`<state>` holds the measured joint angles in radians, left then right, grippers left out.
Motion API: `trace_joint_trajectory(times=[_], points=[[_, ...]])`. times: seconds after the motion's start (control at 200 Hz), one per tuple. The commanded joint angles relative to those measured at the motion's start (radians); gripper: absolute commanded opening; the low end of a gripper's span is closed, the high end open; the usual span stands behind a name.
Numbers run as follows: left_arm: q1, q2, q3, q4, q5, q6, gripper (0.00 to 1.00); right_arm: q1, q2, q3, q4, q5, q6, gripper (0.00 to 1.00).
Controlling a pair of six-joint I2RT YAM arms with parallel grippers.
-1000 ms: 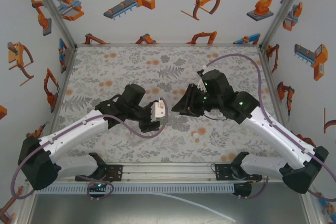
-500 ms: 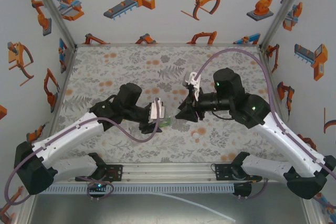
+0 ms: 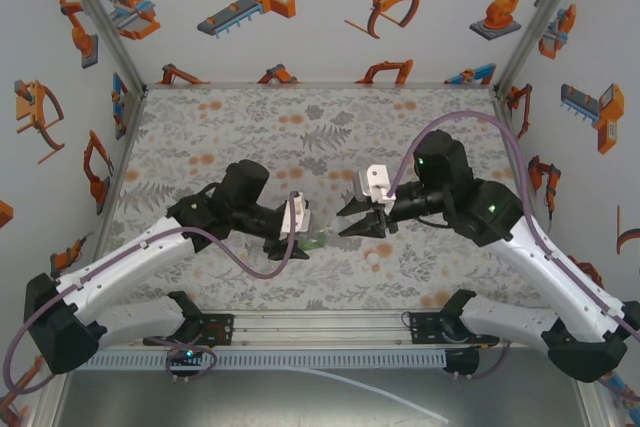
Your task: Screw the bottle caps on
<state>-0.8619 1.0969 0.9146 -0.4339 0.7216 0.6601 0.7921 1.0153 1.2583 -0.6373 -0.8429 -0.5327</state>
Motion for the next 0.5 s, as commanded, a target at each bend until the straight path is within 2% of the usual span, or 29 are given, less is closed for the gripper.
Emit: trace_joint_trajectory(times=[0.0, 0.496], points=[[-0.005, -0.018, 0.023, 0.002, 0.045, 0.020, 0.00, 0.000, -0.027, -0.034, 0.039, -0.062, -0.012, 0.00], [-0.019, -0.025, 0.022, 0.045, 0.040, -0.004, 0.00, 0.015, -0.024, -0.103, 0.163, -0.073, 0.091, 0.00]])
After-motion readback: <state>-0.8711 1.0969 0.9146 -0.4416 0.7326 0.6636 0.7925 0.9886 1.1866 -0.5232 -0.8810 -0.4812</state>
